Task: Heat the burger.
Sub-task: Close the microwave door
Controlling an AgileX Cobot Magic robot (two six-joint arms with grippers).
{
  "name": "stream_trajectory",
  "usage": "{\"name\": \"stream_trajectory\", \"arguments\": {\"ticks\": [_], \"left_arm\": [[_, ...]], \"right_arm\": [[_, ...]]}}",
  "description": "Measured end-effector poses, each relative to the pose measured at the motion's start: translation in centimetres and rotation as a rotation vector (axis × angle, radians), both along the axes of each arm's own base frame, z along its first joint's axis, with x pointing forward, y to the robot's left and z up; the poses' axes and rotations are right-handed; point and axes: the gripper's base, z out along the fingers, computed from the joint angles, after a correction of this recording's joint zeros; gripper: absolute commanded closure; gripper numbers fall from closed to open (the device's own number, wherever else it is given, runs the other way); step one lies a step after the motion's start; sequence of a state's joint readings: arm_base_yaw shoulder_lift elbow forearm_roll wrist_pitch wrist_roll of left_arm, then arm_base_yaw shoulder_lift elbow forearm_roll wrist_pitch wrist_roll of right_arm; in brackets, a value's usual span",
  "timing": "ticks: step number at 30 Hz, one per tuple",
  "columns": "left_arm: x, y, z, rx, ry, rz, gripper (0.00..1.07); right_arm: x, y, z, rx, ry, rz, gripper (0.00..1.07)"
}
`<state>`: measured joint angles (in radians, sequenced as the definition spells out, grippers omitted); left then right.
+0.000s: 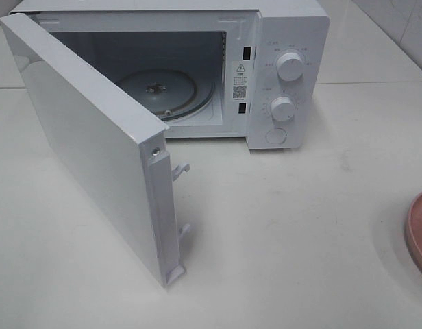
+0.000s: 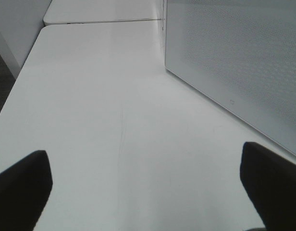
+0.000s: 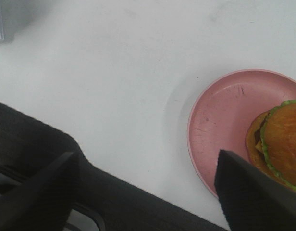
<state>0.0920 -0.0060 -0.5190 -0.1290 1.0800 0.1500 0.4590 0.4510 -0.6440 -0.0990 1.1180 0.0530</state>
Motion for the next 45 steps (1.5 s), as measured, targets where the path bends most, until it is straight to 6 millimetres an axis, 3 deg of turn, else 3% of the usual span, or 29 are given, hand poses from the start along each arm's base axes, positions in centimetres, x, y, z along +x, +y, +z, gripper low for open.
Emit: {"name": "stream_trajectory", "arguments": {"ticks": [10,14,19,25,45], "left_arm": [[0.0,0.0,0.0,0.000,0.000,0.000,0.07],[0.0,0.0,0.0,0.000,0.000,0.000,0.07],[0.0,0.0,0.0,0.000,0.000,0.000,0.07],[0.0,0.0,0.0,0.000,0.000,0.000,0.07],[0.0,0.0,0.0,0.000,0.000,0.000,0.07]], "right_arm": [[-3.3,-1.2,0.6,0.116,-0.154,-0.129,0.31],[-4.4,-1.5,-0.1,0.132,-0.220,-0.187,0.31],[-4.8,-1.6,-1.9,0.137,-0.255,-0.223,0.31],[-5.5,-1.7,-2.5,0.164,-0.368,-0.248,0.31],[-5.7,-1.7,-2.6,0.167,-0.382,-0.246,0.31]]}}
